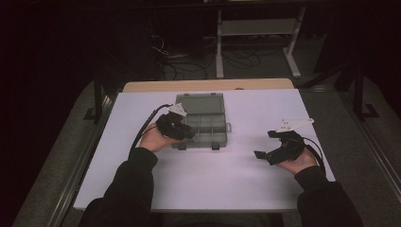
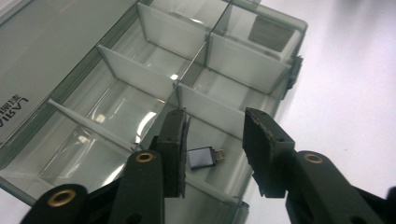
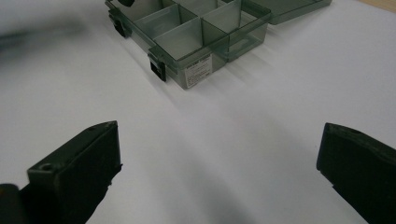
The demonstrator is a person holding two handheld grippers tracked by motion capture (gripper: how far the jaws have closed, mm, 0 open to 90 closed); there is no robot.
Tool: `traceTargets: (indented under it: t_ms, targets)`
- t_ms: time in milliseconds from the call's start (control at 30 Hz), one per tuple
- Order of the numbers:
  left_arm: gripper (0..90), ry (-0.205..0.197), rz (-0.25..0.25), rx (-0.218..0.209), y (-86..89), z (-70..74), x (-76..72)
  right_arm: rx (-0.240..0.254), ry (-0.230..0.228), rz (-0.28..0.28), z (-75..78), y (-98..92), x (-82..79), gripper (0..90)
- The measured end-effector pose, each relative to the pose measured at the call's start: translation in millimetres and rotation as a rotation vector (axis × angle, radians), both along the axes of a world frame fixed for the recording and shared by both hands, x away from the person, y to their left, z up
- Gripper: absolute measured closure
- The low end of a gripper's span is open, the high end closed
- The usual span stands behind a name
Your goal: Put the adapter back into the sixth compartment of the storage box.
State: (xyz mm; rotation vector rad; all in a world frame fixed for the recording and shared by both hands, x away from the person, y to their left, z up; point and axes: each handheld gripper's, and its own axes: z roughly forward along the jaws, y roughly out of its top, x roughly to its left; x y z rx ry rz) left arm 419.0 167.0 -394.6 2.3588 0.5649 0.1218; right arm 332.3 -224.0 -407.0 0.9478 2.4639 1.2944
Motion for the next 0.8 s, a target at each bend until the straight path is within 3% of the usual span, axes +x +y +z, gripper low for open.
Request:
traceTargets:
  t_ms: [200, 467, 500, 800]
  targets:
    - [46.6, -0.003, -0.004, -0.021, 4.8, 6.5, -5.1, 0.0, -0.001, 0.001, 0.0, 0.2, -0.2, 0.0]
    - [39.2, -0.008, -0.004, -0.035, 13.9, 13.6, -11.1, -0.003, 0.0, 0.001, 0.0, 0.7, -0.6, 0.0]
    - [39.2, -0.004, -0.009, -0.058, 17.3, 15.7, -12.6, -0.002, 0.0, 0.0, 0.1, 0.6, -0.7, 0.0]
    - [23.8, -0.029, 0.012, -0.133, 30.8, 22.5, -20.2, -0.002, 0.001, -0.001, -0.1, 0.5, -1.0, 0.0]
